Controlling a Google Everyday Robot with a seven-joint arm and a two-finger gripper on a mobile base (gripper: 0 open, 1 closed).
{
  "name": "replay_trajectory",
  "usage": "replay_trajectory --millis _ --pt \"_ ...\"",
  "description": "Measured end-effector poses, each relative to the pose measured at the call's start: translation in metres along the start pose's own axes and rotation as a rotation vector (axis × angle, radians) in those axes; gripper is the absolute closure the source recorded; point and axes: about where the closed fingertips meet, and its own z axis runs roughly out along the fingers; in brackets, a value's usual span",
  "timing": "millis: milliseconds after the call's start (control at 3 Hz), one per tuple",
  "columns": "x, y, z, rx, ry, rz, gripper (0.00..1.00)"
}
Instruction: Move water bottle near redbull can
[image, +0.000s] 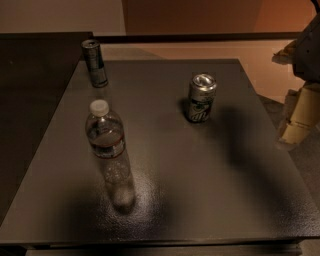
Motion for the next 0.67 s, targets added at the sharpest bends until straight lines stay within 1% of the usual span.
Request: replay_trajectory --millis 333,667 --pt "0.000 0.000 -0.001 0.002 -0.002 -0.001 0.00" --pt "-0.015 0.003 0.002 -0.025 -0.054 -0.008 0.00"
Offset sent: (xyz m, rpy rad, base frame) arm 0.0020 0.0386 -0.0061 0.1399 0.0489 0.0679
